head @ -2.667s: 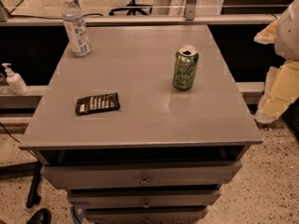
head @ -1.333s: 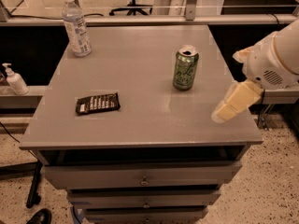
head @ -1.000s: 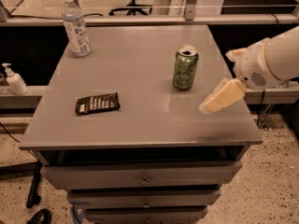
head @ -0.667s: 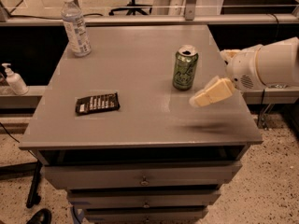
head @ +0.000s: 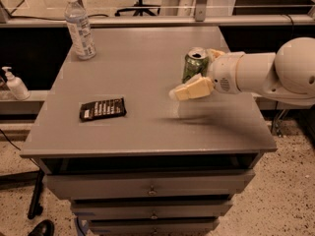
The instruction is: Knock green can over
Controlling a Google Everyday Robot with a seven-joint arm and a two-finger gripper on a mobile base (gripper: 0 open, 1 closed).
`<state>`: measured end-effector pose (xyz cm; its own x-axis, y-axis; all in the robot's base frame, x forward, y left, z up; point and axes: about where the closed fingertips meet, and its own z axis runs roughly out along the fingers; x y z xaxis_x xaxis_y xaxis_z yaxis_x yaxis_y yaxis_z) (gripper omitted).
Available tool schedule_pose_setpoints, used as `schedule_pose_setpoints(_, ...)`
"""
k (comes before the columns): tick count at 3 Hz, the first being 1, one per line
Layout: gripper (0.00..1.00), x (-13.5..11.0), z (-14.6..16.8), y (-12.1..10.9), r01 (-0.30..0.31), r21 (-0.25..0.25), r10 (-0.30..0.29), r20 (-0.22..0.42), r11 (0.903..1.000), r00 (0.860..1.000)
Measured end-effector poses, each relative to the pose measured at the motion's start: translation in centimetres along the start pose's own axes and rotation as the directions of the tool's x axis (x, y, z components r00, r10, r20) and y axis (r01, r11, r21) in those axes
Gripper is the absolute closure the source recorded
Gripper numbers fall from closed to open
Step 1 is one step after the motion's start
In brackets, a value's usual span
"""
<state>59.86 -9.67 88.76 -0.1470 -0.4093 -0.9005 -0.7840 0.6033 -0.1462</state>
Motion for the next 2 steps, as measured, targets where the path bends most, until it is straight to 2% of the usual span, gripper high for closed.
schedule_pose_setpoints(1, 0.0, -2.0, 3.4, 1.7, -0.058, -0.032, 0.06, 0.065, 0.9978, 0.996)
schedule_pose_setpoints(2, 0.0, -4.8, 6.1, 3.8, -0.085, -0.076, 0.094, 0.114, 0.9934, 0.989)
